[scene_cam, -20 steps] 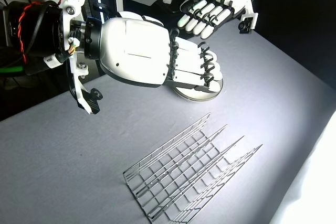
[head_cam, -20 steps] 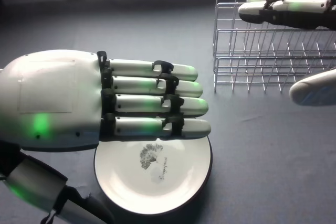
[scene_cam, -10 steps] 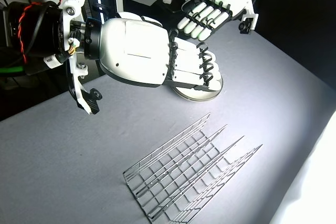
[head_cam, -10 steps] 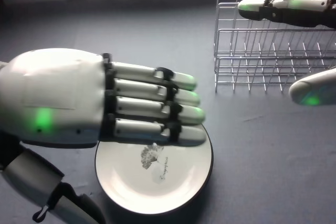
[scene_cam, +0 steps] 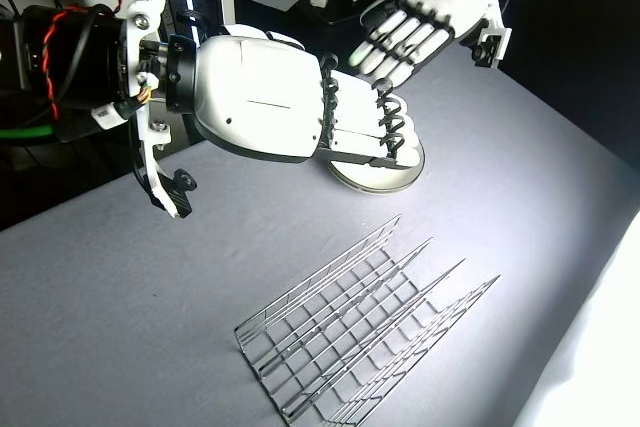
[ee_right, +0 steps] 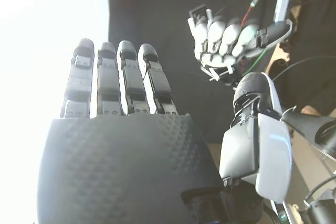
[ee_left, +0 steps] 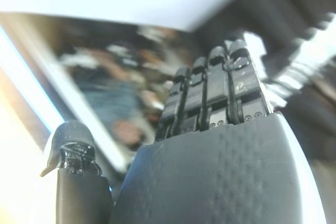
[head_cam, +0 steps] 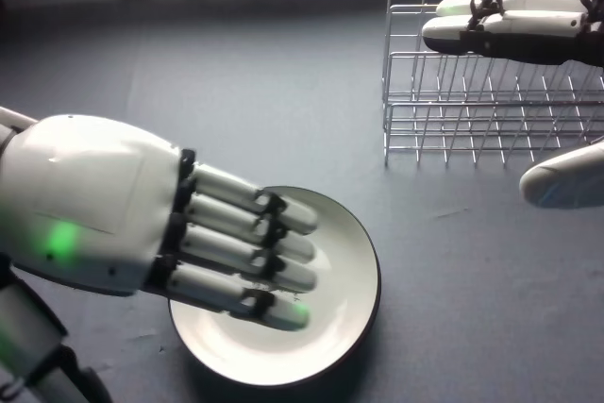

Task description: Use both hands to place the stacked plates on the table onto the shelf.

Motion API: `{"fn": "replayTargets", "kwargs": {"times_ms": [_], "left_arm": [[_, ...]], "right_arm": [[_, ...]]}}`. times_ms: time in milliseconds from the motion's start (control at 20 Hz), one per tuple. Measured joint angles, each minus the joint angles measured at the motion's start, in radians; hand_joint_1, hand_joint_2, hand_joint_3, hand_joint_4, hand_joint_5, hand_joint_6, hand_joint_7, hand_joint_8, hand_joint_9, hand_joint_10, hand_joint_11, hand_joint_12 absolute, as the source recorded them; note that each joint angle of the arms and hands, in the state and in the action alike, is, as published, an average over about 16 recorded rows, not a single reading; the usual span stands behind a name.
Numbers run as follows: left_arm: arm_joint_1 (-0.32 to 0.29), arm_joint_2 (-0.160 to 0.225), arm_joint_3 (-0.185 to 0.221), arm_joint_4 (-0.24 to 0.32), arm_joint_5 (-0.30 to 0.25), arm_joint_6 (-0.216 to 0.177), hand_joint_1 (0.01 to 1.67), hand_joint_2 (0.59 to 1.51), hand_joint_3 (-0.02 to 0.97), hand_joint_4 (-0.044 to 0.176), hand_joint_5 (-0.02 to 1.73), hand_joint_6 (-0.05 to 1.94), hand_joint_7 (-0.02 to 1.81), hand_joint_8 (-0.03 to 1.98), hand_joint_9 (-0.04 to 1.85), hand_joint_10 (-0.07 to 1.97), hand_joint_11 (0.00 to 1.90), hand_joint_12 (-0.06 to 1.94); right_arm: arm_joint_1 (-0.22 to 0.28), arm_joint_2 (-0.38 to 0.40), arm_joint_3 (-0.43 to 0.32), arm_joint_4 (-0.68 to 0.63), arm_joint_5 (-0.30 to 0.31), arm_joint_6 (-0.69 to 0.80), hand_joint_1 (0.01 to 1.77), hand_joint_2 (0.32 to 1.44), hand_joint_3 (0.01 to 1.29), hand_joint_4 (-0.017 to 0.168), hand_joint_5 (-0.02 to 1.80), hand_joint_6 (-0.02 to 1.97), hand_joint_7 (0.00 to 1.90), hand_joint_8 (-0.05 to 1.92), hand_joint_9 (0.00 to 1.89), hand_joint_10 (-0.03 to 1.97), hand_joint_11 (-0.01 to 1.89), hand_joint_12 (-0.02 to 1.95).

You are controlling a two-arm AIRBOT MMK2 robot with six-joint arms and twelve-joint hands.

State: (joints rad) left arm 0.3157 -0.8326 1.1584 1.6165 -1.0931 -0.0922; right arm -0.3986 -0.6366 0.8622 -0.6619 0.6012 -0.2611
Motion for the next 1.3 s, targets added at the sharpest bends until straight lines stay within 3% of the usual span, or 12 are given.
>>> {"fn": "replayTargets", "kwargs": {"times_ms": [300, 600, 900, 1300], "left_arm": [[0.003, -0.026, 0.069, 0.144, 0.002, -0.076, 0.01, 1.105, 0.012, 0.002, 0.02, -0.01, 0.02, -0.01, 0.02, 0.01, 0.02, -0.01], [0.032, -0.045, 0.121, 0.213, 0.033, -0.111, 0.02, 1.109, 0.013, 0.002, 0.02, 0.00, 0.02, -0.01, 0.02, 0.01, 0.02, -0.01], [0.086, -0.062, 0.148, 0.234, 0.067, -0.122, 0.02, 1.113, 0.013, 0.004, 0.02, 0.01, 0.02, -0.01, 0.02, 0.01, 0.02, -0.01], [0.156, -0.081, 0.169, 0.223, 0.089, -0.102, 0.02, 1.112, 0.013, 0.003, 0.01, 0.01, 0.02, -0.01, 0.02, 0.01, 0.02, -0.01]], "right_arm": [[-0.011, 0.001, 0.004, -0.058, 0.032, -0.003, 0.07, 1.03, 0.02, 0.000, 0.10, 0.02, 0.07, 0.01, 0.04, 0.01, 0.02, 0.09], [-0.021, 0.001, 0.022, -0.168, 0.091, -0.005, 0.08, 1.03, 0.02, 0.002, 0.09, 0.02, 0.06, 0.01, 0.04, 0.01, 0.02, 0.13], [-0.023, -0.007, 0.059, -0.296, 0.154, -0.005, 0.07, 1.03, 0.02, 0.005, 0.06, 0.02, 0.03, 0.01, 0.03, 0.01, 0.02, 0.11], [-0.020, -0.022, 0.100, -0.384, 0.211, -0.007, 0.07, 1.03, 0.02, 0.005, 0.05, 0.02, 0.03, 0.01, 0.02, 0.01, 0.02, 0.04]]}}
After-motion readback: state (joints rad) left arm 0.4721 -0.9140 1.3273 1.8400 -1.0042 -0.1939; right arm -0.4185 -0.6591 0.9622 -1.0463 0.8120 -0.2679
